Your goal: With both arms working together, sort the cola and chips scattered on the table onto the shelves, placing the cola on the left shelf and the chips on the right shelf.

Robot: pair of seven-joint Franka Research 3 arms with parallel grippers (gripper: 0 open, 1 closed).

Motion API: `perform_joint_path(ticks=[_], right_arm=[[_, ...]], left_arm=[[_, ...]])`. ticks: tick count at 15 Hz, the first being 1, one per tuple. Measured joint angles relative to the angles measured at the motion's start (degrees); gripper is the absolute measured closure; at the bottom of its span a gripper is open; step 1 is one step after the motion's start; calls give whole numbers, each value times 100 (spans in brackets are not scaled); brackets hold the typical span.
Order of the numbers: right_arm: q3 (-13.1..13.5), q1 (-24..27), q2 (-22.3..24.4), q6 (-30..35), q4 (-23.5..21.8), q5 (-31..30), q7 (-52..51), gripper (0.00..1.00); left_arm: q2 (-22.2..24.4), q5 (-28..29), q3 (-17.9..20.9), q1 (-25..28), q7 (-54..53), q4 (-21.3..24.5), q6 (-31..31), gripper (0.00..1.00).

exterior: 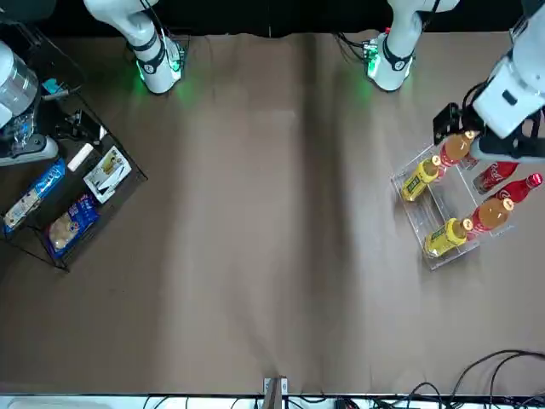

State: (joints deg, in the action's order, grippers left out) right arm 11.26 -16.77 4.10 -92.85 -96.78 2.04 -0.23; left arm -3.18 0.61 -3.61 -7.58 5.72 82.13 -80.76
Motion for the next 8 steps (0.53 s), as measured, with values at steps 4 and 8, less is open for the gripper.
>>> perform_joint_path(ticks=[4,8], right_arm=[[-1,0,0,-45,1,0,0,0],[25,15,1,-40,8,-2,0,0]], left_arm=[[11,0,-1,-48,1,120,7,0],[-23,301,2,-83,-229,160,0,0]])
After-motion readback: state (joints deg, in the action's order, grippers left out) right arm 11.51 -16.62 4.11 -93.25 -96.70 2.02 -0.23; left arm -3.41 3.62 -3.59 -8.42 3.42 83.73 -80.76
